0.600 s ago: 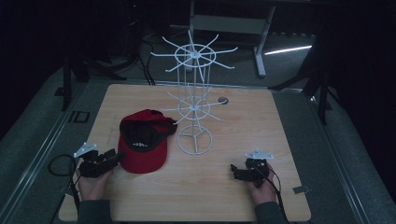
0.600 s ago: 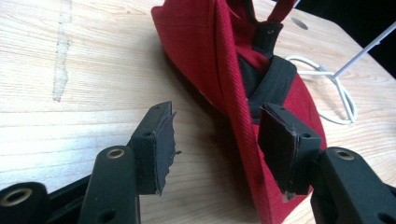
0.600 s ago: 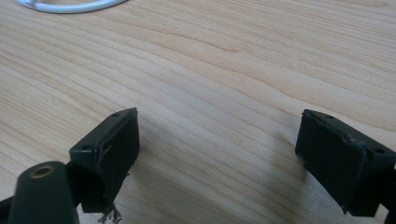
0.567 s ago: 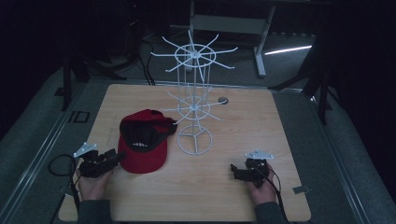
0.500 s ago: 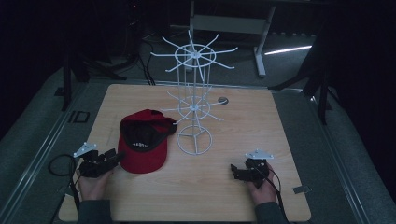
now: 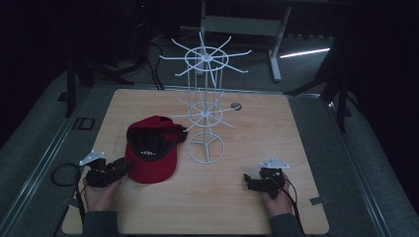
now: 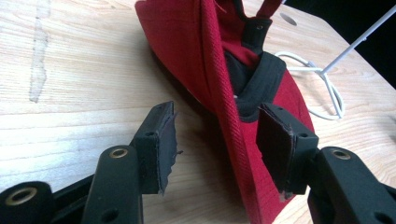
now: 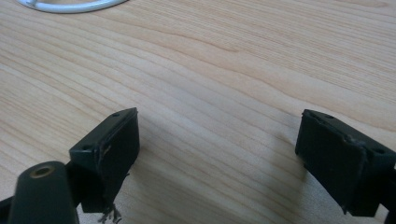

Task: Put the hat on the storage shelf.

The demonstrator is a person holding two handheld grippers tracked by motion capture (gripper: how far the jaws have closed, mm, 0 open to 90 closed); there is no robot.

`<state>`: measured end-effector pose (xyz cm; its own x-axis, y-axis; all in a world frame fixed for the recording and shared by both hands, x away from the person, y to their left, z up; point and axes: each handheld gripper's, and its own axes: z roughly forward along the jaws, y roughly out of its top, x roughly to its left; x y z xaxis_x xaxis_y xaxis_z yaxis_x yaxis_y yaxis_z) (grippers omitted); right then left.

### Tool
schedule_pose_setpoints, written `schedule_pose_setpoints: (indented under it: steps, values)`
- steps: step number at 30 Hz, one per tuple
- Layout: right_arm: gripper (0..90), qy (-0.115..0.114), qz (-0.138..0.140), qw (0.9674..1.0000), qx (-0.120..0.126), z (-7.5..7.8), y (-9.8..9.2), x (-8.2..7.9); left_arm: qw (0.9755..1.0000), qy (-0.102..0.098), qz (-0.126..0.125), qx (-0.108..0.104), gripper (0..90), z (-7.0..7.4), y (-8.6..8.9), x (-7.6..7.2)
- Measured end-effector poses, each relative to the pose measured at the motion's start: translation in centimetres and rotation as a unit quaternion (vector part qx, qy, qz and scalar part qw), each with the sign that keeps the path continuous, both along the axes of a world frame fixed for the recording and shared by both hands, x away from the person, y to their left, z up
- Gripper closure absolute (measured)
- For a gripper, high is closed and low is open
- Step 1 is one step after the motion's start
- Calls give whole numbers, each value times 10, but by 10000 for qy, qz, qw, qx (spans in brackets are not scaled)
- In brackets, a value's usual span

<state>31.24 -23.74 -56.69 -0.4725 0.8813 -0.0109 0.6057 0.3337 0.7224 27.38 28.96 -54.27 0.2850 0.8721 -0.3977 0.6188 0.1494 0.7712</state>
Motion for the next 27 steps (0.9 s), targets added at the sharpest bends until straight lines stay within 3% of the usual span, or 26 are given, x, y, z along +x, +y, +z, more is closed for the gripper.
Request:
schedule_pose_setpoints:
  steps: [13,17,20,22,27]
  values:
    - [134,-5,4,10000,-3,0,0,0,9992,202,-260,-245,522,-6,-1,8]
    - [134,-1,1,10000,-2,0,0,0,9982,290,-379,-373,620,-9,-1,12]
    - [134,0,1,10000,-3,0,0,0,9974,407,-467,-361,647,-11,-3,15]
    - [134,-1,5,10000,-3,0,0,0,9972,466,-581,-115,660,-10,-7,17]
    - [134,3,4,10000,-4,0,0,0,9944,592,-874,-26,690,-12,-15,22]
